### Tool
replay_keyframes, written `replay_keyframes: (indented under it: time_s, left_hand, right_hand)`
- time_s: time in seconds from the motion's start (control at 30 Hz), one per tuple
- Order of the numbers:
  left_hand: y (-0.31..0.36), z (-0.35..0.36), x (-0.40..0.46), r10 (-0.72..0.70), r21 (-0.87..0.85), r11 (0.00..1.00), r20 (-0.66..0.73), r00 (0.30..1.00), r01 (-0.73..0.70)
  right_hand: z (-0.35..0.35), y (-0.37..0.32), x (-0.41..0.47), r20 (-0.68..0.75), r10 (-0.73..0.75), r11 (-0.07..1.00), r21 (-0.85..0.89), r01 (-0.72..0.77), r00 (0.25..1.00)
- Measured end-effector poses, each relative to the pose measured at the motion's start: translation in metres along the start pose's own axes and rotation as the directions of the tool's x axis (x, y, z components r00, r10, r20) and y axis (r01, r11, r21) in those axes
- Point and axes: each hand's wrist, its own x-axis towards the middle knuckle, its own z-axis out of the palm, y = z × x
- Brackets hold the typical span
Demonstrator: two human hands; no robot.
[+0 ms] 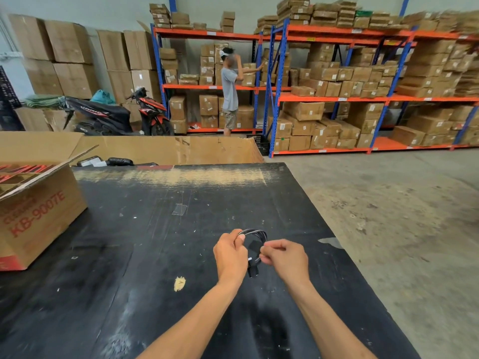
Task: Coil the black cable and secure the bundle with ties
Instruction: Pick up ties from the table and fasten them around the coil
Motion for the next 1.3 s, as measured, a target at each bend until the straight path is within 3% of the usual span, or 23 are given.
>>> replay_keyframes:
  time_s: [0.17,0.27,0.43,0.67,0.73,0.8,0.9,1.0,1.1,1.23,1.3]
  left_hand:
    - [0.006,0.003,-0.014,0.109,-0.052,0.993,0.022,0.994,-0.108]
    - [0.011,0.005,-0.025,0.104,-0.135,0.986,0.05,0.993,-0.097]
    - [0.011,0.005,-0.023,0.07,-0.213,0.976,0.064,0.996,-0.055]
    - [0.015,-0.009,-0.016,0.119,-0.227,0.967,0.013,0.993,-0.113]
    - [0.012,-0.014,-0.013,0.118,-0.211,0.97,-0.009,0.993,-0.118]
    - [0.01,-0.018,-0.008,0.124,-0.179,0.976,-0.012,0.992,-0.124]
    - [0.006,-0.022,-0.006,0.117,-0.157,0.981,0.01,0.993,-0.114]
    - [0.003,-0.021,-0.009,0.142,-0.144,0.98,0.029,0.989,-0.136]
    - [0.0,-0.021,-0.013,0.163,-0.138,0.978,0.06,0.985,-0.153]
    - [0.0,-0.02,-0.017,0.21,-0.141,0.971,0.098,0.973,-0.195]
    - [-0.001,-0.019,-0.017,0.222,-0.136,0.969,0.121,0.968,-0.205]
  right_hand:
    - [0.016,-0.004,-0.01,-0.132,0.042,0.999,0.035,-0.038,0.99]
    - [0.024,-0.004,-0.01,-0.183,0.055,0.991,0.127,-0.032,0.982]
    - [0.024,-0.007,-0.008,0.043,0.161,0.861,0.481,-0.162,0.986]
    - [0.017,-0.013,-0.009,0.311,0.044,0.77,0.595,-0.231,0.949]
    - [0.012,-0.014,-0.011,0.24,0.0,0.864,0.49,-0.121,0.971]
    - [0.007,-0.013,-0.014,0.125,-0.106,0.958,0.278,0.068,0.986]
    - [0.002,-0.01,-0.014,0.094,-0.324,0.943,-0.044,0.329,0.941]
    - [0.001,-0.008,-0.011,0.166,-0.507,0.796,-0.287,0.533,0.846]
    - [-0.003,-0.001,-0.002,0.257,-0.658,0.579,-0.429,0.693,0.708]
    - [-0.012,0.005,0.009,0.276,-0.81,0.295,-0.57,0.767,0.517]
    - [-0.016,0.003,0.01,0.289,-0.822,0.251,-0.59,0.767,0.491]
